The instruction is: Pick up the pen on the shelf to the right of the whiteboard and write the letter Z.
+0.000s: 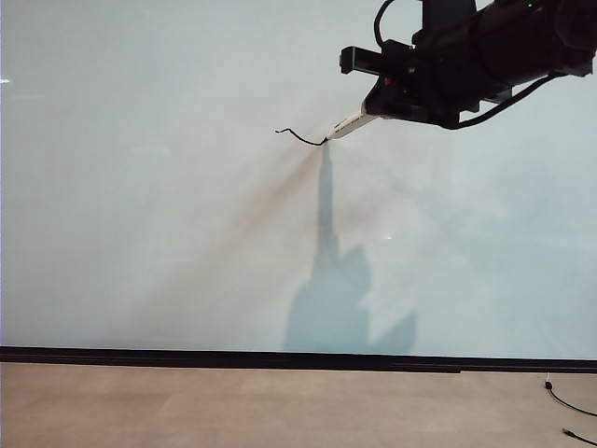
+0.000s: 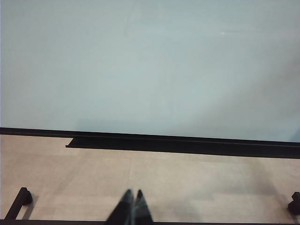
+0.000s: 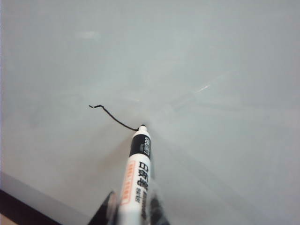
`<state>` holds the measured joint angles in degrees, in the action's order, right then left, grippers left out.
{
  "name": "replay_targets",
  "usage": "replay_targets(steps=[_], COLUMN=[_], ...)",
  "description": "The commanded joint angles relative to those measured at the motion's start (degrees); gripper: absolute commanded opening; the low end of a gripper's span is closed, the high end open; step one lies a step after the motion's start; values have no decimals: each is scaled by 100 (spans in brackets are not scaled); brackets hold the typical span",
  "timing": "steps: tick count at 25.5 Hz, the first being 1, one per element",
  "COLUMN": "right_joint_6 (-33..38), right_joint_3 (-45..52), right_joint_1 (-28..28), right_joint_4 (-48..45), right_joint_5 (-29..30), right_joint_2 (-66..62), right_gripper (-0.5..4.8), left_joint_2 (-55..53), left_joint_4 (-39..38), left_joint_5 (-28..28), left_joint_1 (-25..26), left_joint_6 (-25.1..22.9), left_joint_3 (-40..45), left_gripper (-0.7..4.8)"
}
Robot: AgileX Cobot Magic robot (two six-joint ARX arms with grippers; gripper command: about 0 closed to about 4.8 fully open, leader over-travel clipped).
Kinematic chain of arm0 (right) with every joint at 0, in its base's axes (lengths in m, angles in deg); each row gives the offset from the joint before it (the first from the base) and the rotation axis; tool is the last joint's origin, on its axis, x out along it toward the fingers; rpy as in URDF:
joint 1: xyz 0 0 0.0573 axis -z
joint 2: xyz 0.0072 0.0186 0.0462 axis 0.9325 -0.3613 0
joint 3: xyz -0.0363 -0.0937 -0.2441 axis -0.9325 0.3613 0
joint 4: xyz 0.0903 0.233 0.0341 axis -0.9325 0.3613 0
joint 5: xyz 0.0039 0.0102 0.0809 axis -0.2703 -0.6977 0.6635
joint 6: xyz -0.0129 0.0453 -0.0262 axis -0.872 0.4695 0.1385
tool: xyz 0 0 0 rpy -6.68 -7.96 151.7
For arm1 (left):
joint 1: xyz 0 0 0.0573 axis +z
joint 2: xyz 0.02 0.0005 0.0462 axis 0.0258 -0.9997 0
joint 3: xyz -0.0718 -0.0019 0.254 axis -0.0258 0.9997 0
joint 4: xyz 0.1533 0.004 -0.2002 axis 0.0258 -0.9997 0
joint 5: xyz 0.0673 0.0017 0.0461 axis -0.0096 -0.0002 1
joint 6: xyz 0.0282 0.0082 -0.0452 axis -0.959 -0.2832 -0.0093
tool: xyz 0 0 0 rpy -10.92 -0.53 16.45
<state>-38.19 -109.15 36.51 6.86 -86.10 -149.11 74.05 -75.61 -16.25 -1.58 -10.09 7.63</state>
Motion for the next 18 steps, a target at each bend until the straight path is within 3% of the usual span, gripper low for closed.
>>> replay_targets(steps=[1, 9, 18], right_joint_6=[-76, -85, -723], right_joint_3=[-4, -4, -83], right_joint_1=[39, -164, -555], right_joint_4=[-107, -61, 155], right_joint_5=[-260, 59, 282], right_joint_2=[120, 120, -192], right_gripper=[-9, -9, -9], left_joint_2=[-2, -2, -2], left_joint_4=[63, 61, 63], left_joint_5=[0, 0, -2], left_joint_1=[0, 0, -2], left_joint_6=[-24, -24, -24], left_joint_3=[-11, -11, -11], left_gripper=[-5, -4, -5])
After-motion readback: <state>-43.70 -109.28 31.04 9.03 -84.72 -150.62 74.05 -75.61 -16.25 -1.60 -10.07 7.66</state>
